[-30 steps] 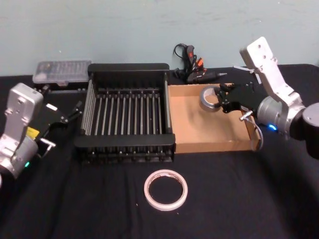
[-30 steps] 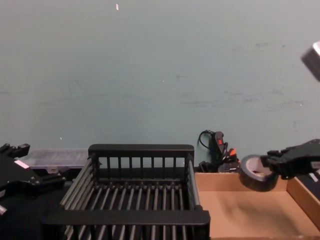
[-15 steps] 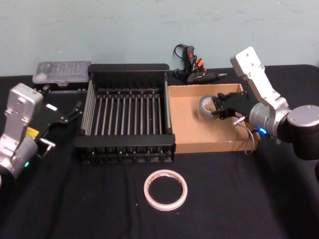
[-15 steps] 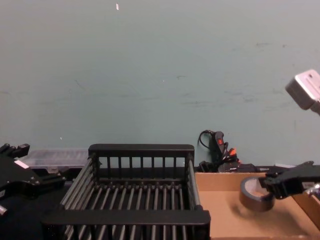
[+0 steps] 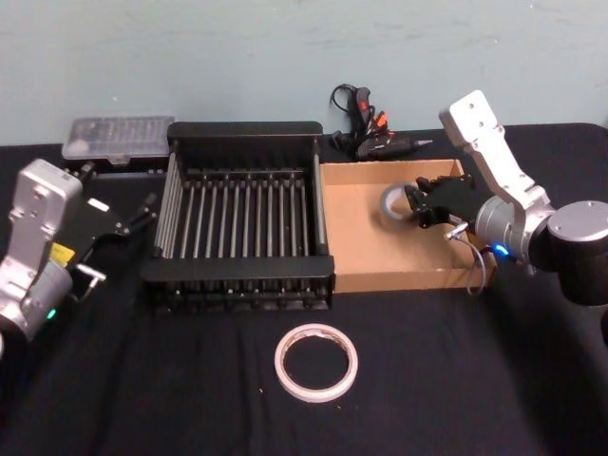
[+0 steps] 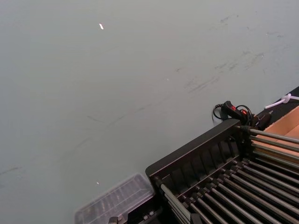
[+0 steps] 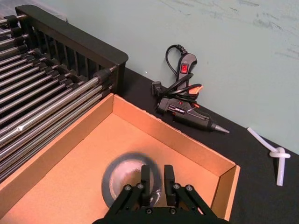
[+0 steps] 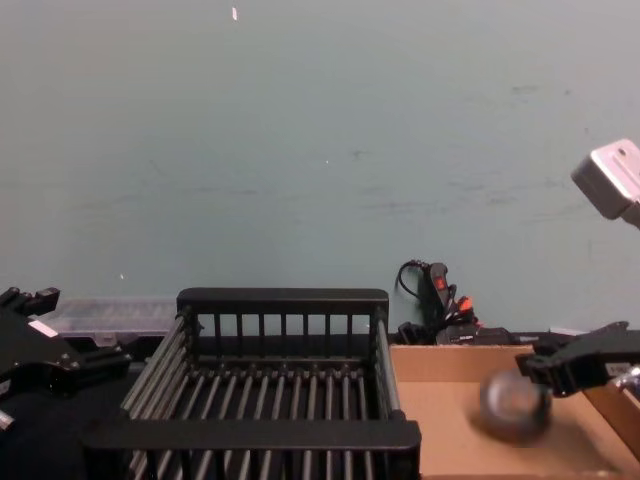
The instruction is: Pick up the white tape and place it into the black box , Pick up the silver tape and place it into the brown box.
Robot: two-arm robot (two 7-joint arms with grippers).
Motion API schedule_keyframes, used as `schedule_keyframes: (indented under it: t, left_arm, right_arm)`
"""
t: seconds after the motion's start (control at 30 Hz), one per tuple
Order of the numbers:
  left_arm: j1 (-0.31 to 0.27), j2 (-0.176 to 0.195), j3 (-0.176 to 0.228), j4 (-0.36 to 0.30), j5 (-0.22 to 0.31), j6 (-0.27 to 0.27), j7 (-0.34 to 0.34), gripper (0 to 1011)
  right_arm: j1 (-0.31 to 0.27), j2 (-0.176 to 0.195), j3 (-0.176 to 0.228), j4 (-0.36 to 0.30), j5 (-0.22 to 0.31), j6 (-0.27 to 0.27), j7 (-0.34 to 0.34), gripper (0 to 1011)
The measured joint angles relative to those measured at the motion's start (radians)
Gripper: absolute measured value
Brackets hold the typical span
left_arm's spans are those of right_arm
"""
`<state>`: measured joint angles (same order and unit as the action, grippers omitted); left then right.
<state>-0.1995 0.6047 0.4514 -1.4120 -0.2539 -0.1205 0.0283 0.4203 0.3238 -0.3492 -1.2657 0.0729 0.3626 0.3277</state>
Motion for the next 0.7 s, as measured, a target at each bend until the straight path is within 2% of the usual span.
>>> schedule_keyframes:
  t: [0.07, 0.27, 0.33, 0.5, 0.53, 0.6, 0.7]
  left_arm:
    - [0.0, 0.0, 0.0, 0.0, 0.0, 0.0, 0.0, 1001]
    - [0.0, 0.0, 0.0, 0.0, 0.0, 0.0, 0.0, 1001]
    - [0.0, 0.0, 0.0, 0.0, 0.0, 0.0, 0.0, 1001]
    - [0.0, 0.0, 0.0, 0.0, 0.0, 0.0, 0.0, 1001]
    - [0.0, 0.0, 0.0, 0.0, 0.0, 0.0, 0.0, 1001]
    - [0.0, 0.0, 0.0, 0.0, 0.0, 0.0, 0.0, 1001]
    - [0.0, 0.0, 0.0, 0.0, 0.0, 0.0, 0.0, 1001]
  right_arm:
    - [0.0, 0.0, 0.0, 0.0, 0.0, 0.0, 0.0, 215]
    - [-0.001, 0.001, 0.0, -0.002, 0.002, 0.001, 0.001, 432]
    - [-0.001, 0.001, 0.0, -0.002, 0.002, 0.001, 0.001, 451]
    - [-0.001, 0.001, 0.0, -0.003, 0.002, 0.001, 0.001, 652]
    - [-0.001, 0.001, 0.0, -0.003, 0.002, 0.001, 0.001, 652]
    - [-0.001, 0.002, 0.0, -0.003, 0.003, 0.001, 0.001, 743]
    - [-0.001, 0.002, 0.0, -0.003, 0.003, 0.001, 0.001, 824]
